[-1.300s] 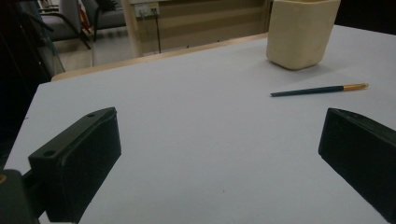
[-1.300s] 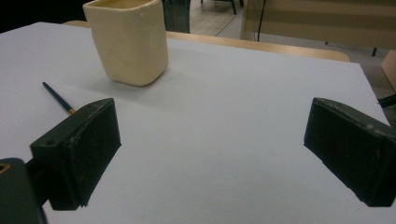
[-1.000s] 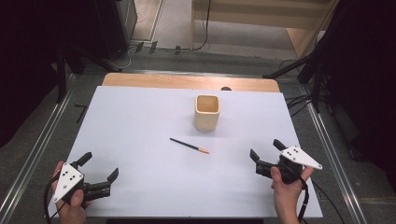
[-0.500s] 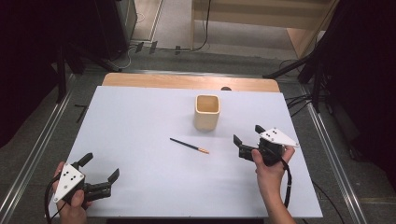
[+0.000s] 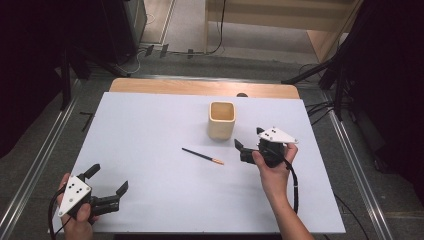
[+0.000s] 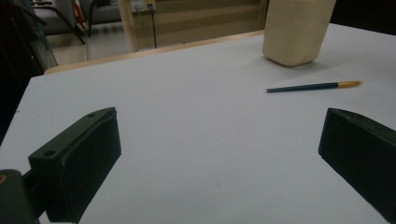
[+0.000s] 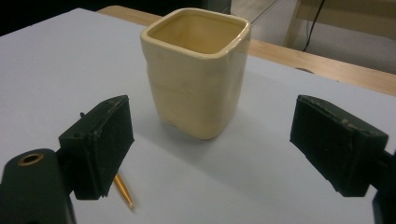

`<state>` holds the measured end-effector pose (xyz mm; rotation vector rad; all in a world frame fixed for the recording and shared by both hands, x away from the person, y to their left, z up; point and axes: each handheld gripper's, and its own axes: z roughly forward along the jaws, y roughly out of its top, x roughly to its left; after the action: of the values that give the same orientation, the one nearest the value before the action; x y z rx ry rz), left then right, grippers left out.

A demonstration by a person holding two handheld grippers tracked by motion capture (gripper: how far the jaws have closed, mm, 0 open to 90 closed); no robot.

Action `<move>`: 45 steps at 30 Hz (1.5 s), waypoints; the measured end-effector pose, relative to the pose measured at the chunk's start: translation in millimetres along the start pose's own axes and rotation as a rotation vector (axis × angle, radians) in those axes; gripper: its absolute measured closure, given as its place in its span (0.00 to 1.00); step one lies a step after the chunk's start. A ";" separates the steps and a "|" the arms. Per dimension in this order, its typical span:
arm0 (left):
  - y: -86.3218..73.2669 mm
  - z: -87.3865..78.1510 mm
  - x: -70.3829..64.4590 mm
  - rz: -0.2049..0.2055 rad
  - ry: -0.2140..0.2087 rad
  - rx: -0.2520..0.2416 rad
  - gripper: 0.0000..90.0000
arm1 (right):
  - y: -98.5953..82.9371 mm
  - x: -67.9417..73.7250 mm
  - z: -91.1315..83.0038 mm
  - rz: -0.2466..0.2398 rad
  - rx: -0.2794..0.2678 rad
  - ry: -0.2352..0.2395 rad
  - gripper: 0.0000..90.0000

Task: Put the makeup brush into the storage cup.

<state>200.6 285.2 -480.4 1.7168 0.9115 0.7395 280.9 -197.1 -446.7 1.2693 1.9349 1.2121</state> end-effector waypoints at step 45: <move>-0.4 0.6 0.2 0.007 -0.001 0.005 0.00 | 25.6 41.2 63.8 -0.269 0.397 0.254 0.68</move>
<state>201.2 285.2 -480.9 1.7250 0.9079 0.7416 325.2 -130.5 -451.6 1.0229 2.5323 0.9168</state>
